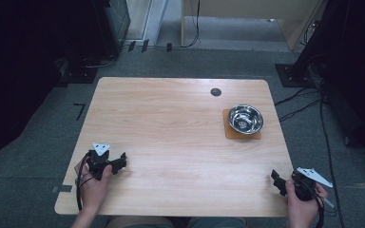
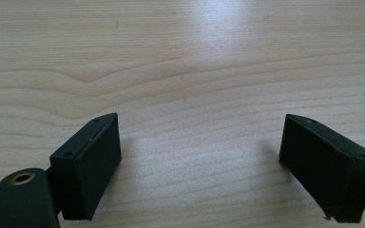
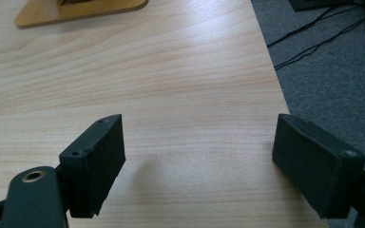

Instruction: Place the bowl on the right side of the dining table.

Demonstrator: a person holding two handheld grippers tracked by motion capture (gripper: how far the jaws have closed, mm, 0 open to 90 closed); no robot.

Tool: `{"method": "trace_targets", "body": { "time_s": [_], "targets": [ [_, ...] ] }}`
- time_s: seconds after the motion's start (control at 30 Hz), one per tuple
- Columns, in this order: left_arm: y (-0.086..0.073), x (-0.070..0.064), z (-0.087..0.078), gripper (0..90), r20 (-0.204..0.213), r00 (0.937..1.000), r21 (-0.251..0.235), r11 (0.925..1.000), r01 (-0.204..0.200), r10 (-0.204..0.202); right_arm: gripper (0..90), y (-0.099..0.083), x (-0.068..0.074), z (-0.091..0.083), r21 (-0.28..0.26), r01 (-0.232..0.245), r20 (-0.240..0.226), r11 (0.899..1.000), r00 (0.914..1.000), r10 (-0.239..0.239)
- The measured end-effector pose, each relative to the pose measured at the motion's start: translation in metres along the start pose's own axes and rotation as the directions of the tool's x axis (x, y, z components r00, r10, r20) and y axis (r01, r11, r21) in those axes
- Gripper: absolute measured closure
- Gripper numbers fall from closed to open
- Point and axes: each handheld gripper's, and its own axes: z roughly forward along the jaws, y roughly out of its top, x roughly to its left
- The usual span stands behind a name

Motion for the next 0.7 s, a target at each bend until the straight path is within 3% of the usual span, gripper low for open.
{"method": "trace_targets", "body": {
  "time_s": [0.07,0.17,0.7],
  "targets": [
    [0.0,0.0,0.0,13.5,0.0,1.0,0.0,1.0,0.0,0.0,16.9,0.0,0.003,0.002,0.014,0.049,0.019,0.999,0.9986,-0.049],
    [0.0,0.0,0.0,13.5,0.0,1.0,0.0,1.0,0.0,0.0,13.9,0.0,0.01,0.005,0.05,0.143,0.049,0.988,0.9882,-0.145],
    [0.0,0.0,0.0,13.5,0.003,1.0,0.0,1.0,-0.004,0.004,13.5,0.001,0.011,0.006,0.051,0.144,0.046,0.988,0.9881,-0.147]
  ]
}}
